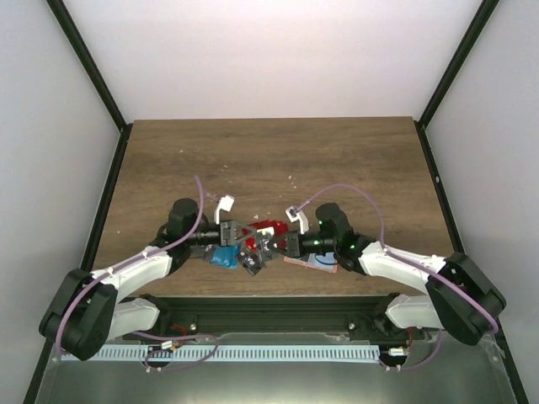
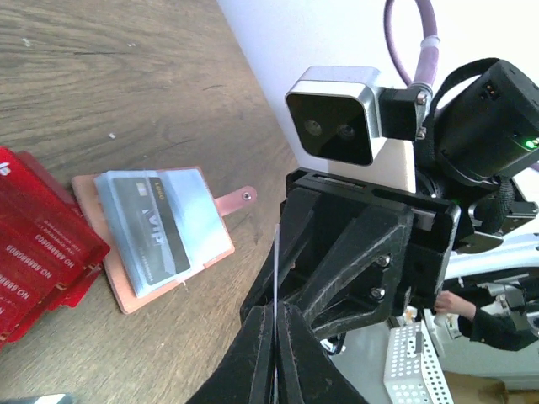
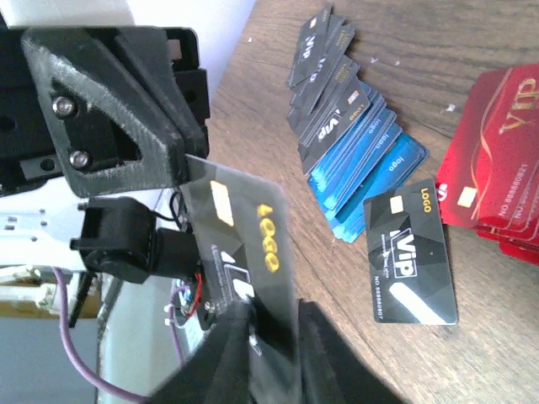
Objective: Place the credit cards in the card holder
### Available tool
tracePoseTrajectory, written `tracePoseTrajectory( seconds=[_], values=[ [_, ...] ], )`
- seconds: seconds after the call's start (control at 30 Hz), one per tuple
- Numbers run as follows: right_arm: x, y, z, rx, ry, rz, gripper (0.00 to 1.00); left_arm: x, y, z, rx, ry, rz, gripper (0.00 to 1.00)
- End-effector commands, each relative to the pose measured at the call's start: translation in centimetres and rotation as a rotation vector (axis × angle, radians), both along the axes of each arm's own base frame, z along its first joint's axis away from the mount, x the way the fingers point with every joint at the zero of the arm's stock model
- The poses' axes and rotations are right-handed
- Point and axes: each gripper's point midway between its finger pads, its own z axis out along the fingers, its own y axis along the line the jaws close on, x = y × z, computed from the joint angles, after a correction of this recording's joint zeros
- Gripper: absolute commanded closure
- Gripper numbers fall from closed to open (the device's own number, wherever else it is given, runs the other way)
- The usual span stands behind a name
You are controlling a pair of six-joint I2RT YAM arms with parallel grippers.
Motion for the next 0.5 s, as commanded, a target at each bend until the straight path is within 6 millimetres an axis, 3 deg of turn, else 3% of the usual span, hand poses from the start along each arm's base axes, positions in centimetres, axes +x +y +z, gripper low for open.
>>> tracePoseTrajectory(
  seconds=[0.0, 0.07, 0.2, 0.37, 0.47],
  values=[
    [-0.4, 0.1, 1.7, 0.065, -0.031, 0.025, 0.89, -0.3, -1.1, 2.1, -0.047, -0.059, -0.055, 0.96],
    [-0.5, 0.0, 2.0, 0.075, -0.032, 0.025, 0.98, -0.3, -1.4, 2.4, -0.053, -0.061, -0.061, 0.96],
    [-0.5, -0.4, 2.5, 0.083, -0.034, 0.004, 0.99, -0.3, -1.9, 2.7, -0.058, -0.062, -0.067, 0.92],
    [0.1, -1.9, 3.5, 0.104, -0.050, -0.097, 0.99, 0.3, -1.6, 3.2, -0.060, -0.081, -0.011, 0.54],
    [0.4, -2.9, 3.9, 0.126, -0.048, -0.149, 0.99, 0.0, -1.4, 3.6, -0.084, -0.091, -0.006, 0.51]
  ],
)
